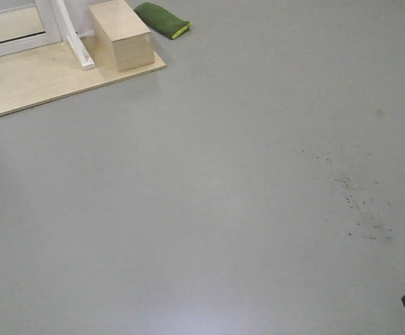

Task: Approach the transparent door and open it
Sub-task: 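Turn the base toward the white-framed glass sliding door, then drive up to the glass door on the wooden platform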

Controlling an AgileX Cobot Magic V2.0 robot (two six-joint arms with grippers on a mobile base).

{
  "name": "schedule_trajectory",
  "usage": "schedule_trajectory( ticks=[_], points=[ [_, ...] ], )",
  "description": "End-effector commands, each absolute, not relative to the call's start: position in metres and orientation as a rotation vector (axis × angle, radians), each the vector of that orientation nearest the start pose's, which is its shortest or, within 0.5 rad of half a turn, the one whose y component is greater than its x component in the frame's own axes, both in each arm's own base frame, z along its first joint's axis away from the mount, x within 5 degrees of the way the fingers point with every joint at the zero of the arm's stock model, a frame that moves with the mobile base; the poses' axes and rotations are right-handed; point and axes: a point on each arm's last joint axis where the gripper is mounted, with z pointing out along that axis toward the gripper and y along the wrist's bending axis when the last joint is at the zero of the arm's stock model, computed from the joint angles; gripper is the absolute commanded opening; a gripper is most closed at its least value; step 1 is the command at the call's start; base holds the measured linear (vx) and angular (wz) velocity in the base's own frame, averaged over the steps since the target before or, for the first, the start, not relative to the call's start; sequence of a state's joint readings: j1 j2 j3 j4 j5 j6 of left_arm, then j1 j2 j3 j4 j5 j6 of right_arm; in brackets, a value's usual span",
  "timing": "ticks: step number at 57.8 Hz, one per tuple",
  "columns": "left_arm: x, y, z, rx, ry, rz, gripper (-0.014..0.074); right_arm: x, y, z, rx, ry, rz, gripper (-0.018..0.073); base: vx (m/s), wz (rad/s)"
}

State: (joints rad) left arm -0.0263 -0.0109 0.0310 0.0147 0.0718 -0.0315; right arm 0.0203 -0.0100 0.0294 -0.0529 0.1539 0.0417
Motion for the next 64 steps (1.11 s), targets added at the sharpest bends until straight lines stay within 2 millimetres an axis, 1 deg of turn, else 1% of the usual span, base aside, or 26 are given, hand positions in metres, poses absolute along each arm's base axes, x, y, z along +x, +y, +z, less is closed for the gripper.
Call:
schedule_trajectory(
  ticks=[1, 49, 64],
  points=[
    [0.0560, -0.0019, 0.2018, 0.008, 1.490, -0.046, -0.0006, 0.0559, 0.0007, 0.1969, -0.027, 1.561, -0.003, -0.0009, 0.51, 0.45],
    [0.0560, -0.0019, 0.2018, 0.008, 1.490, -0.046, -0.0006, 0.0559, 0.0007, 0.1969, -0.027, 1.561, -0.003, -0.0009, 0.53, 0.45],
    [0.0560, -0.0019, 0.2018, 0.008, 1.490, -0.046, -0.0006, 0.0559, 0.0007, 0.1969, -0.027, 1.561, -0.003, -0.0009, 0.54, 0.34]
  ],
)
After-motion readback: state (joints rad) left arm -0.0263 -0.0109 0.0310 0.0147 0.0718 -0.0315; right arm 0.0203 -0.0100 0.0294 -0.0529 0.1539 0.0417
